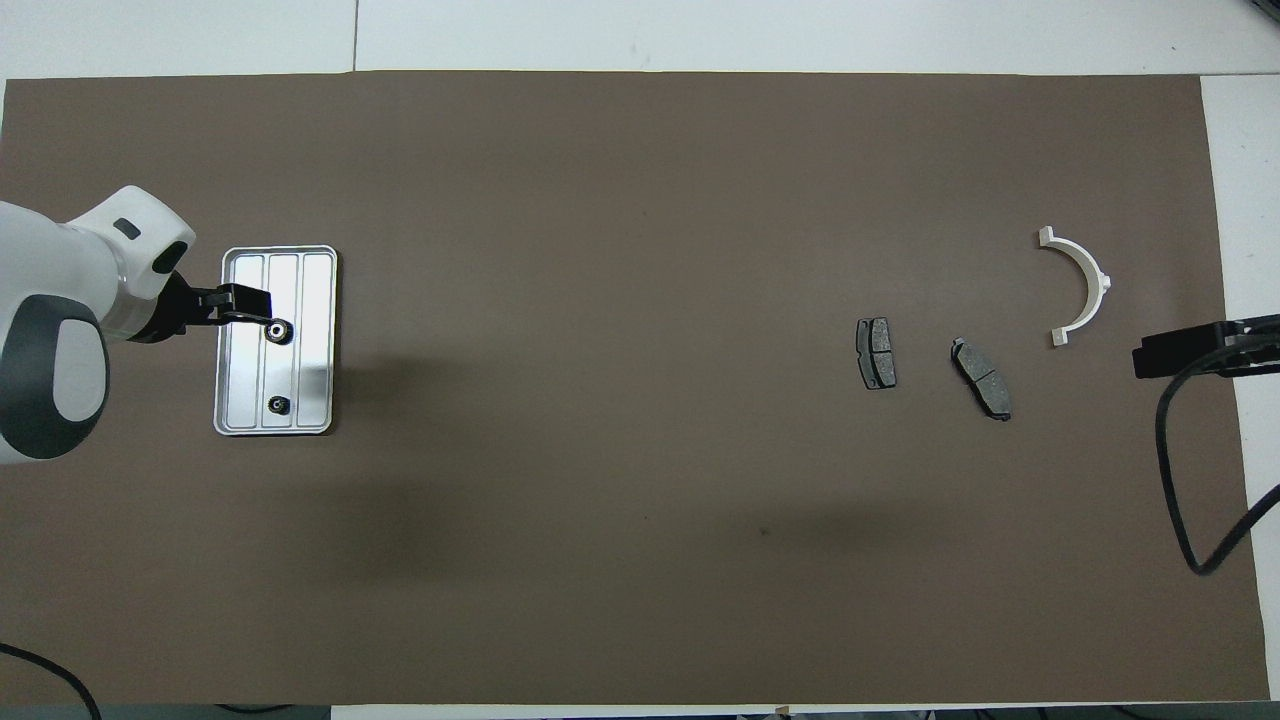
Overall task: Place bearing gear from tray to pile
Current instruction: 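Reach the left gripper over the black bearing on the tray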
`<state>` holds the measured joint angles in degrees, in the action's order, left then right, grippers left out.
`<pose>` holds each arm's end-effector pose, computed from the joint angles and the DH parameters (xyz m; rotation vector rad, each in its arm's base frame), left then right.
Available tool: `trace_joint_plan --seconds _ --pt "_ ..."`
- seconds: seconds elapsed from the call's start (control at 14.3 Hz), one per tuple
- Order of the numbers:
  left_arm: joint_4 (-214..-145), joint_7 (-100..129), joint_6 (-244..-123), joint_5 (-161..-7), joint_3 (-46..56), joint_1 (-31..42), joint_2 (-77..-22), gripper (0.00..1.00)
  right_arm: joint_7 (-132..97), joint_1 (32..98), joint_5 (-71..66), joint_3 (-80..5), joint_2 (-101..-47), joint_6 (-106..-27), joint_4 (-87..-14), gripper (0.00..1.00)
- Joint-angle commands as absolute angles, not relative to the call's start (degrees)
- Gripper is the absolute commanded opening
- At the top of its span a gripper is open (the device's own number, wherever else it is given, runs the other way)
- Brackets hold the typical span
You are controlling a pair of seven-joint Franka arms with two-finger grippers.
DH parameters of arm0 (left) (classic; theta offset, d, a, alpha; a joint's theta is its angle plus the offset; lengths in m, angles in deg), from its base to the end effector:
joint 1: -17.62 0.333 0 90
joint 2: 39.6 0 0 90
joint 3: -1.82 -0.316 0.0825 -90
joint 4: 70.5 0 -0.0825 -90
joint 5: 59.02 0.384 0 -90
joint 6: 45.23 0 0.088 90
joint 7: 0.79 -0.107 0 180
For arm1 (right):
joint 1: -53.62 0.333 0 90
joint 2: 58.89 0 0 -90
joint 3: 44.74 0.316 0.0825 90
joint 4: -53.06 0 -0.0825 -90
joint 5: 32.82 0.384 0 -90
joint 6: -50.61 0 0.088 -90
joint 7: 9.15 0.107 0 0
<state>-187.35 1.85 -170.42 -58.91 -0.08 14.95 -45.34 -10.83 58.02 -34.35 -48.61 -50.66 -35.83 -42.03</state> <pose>0.5744 -0.0080 0.3990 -3.1368 -0.0491 -0.0715 0.5027 -0.0011 0.6532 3.1241 0.0590 -0.0122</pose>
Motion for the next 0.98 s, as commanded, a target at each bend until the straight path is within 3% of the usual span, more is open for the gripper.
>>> trace_joint_plan --seconds 0.0,0.42,0.91 --pt "-189.15 1.49 -172.94 -58.05 -0.29 14.81 -47.06 1.00 -10.65 58.11 -33.25 -48.61 -49.84 -35.35 -42.57 1.00" --pt "-189.06 2.11 -181.54 -58.49 -0.21 14.64 -54.71 1.00 -10.56 58.19 -33.25 -48.52 -49.84 -35.61 -42.57 1.00" --pt "-188.97 3.42 -182.26 -58.76 -0.21 15.60 -55.42 0.97 -10.56 58.19 -33.25 -48.52 -49.93 -35.61 -42.48 1.00"
